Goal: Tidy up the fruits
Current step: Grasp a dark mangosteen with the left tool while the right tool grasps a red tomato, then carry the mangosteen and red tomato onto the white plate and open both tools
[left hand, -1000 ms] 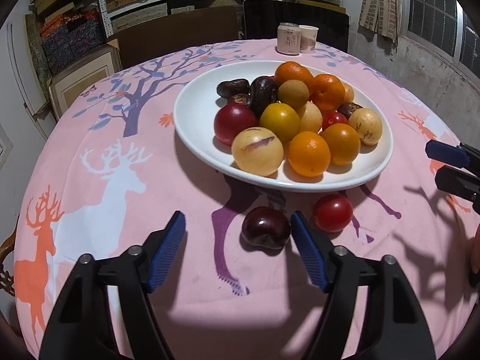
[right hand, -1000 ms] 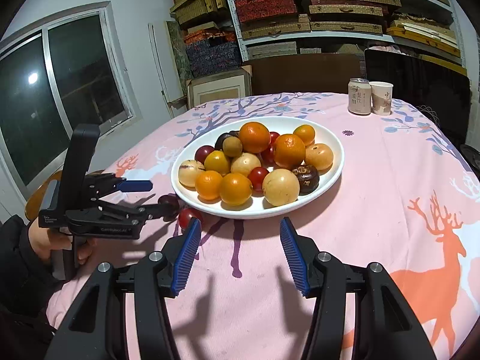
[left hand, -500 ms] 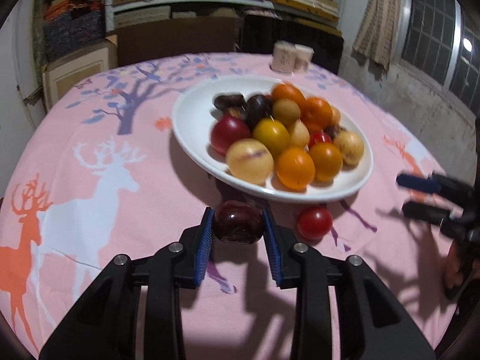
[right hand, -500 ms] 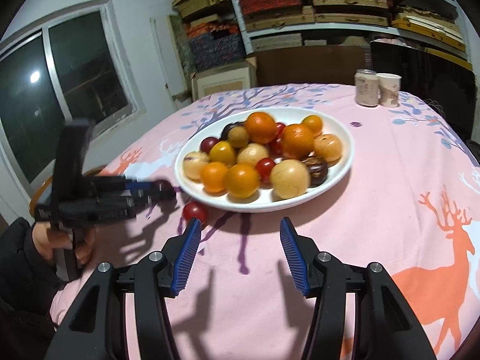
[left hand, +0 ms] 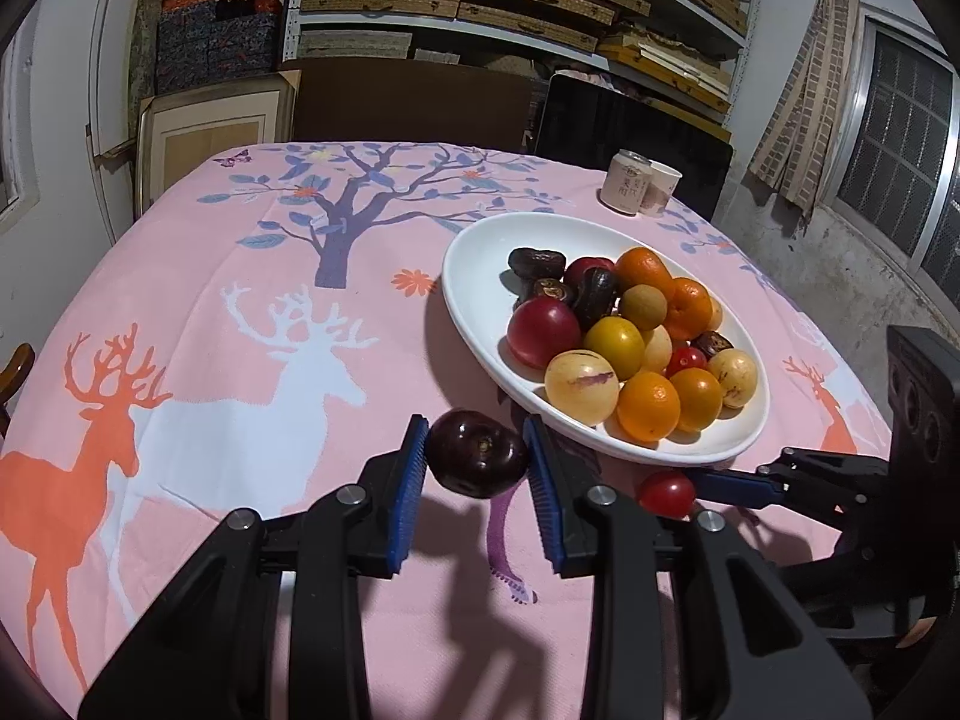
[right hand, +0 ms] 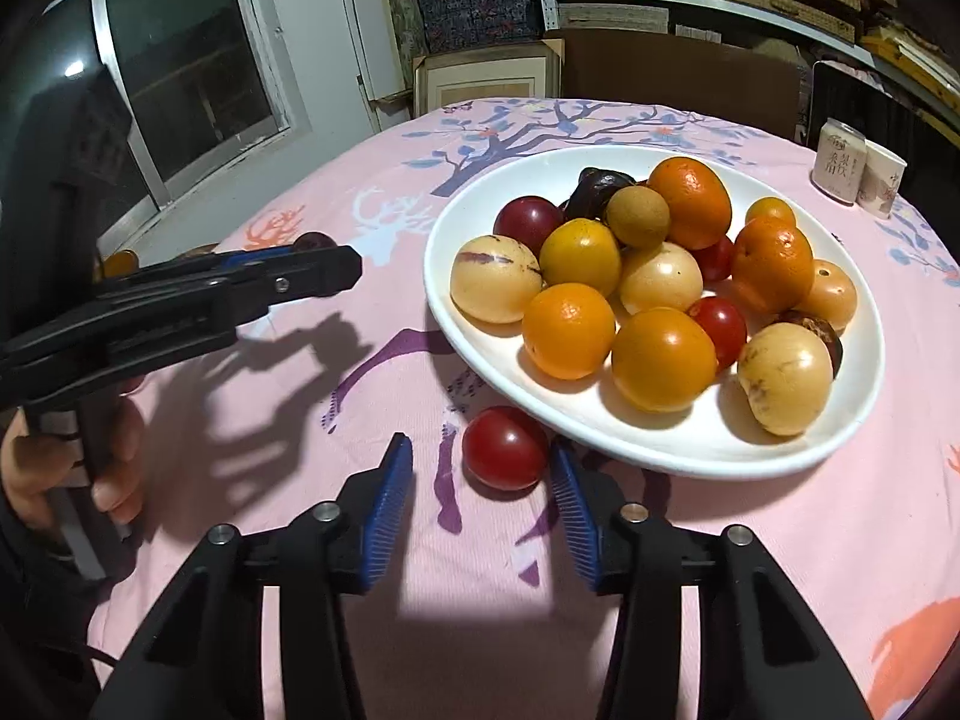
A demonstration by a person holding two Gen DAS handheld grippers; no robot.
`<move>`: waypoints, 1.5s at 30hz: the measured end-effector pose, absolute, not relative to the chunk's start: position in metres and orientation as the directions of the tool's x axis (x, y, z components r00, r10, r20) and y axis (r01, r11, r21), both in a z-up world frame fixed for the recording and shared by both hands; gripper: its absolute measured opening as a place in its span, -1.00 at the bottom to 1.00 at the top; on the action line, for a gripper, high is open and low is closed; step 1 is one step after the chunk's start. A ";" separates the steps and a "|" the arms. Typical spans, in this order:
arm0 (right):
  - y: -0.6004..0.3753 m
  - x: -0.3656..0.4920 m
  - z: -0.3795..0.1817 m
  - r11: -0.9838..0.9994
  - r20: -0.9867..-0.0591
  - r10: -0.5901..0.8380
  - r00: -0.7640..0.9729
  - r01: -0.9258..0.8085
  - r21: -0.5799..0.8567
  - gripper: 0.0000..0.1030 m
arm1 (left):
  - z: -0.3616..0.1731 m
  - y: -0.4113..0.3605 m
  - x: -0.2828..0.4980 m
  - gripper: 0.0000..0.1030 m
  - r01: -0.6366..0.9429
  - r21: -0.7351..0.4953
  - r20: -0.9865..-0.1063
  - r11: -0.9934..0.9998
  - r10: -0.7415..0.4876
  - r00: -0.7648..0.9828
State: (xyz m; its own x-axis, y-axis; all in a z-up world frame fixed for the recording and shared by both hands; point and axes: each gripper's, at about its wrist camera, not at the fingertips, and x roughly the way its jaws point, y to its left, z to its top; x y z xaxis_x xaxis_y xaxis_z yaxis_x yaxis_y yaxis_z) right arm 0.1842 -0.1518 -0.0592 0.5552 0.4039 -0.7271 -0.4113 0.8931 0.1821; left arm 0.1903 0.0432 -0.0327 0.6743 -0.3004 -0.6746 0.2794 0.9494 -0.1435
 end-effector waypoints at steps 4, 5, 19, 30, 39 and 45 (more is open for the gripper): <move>-0.156 0.185 -0.061 0.897 -0.723 0.410 0.556 -0.391 0.207 -0.43 | -0.034 0.039 0.189 -0.38 0.280 -0.115 -0.676 0.953 -0.282 0.680; -0.158 0.184 -0.061 0.898 -0.722 0.409 0.557 -0.387 0.210 -0.43 | -0.034 0.038 0.188 -0.38 0.277 -0.097 -0.673 0.956 -0.268 0.689; -0.187 0.160 -0.055 0.890 -0.683 0.447 0.577 -0.366 0.273 -0.44 | -0.049 0.033 0.193 -0.16 0.262 -0.027 -0.716 0.965 -0.202 0.669; -0.191 0.156 -0.056 0.876 -0.667 0.477 0.572 -0.373 0.306 -0.43 | -0.055 0.022 0.192 0.08 0.326 -0.021 -0.732 0.945 -0.237 0.639; -0.196 0.159 -0.058 0.870 -0.663 0.490 0.566 -0.366 0.330 -0.43 | -0.065 0.022 0.203 -0.45 0.307 -0.069 -0.776 0.949 -0.244 0.581; -0.197 0.157 -0.057 0.868 -0.651 0.495 0.575 -0.370 0.332 -0.43 | -0.062 0.014 0.194 -0.45 0.335 -0.052 -0.769 0.941 -0.252 0.587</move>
State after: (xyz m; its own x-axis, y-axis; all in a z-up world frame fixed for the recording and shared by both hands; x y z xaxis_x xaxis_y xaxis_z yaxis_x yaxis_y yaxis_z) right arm 0.1566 -0.1968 -0.0568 0.5754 0.4949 -0.6512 -0.3702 0.8675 0.3322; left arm 0.1942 0.0140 -0.0621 0.5871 -0.2519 -0.7694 0.3348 0.9408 -0.0525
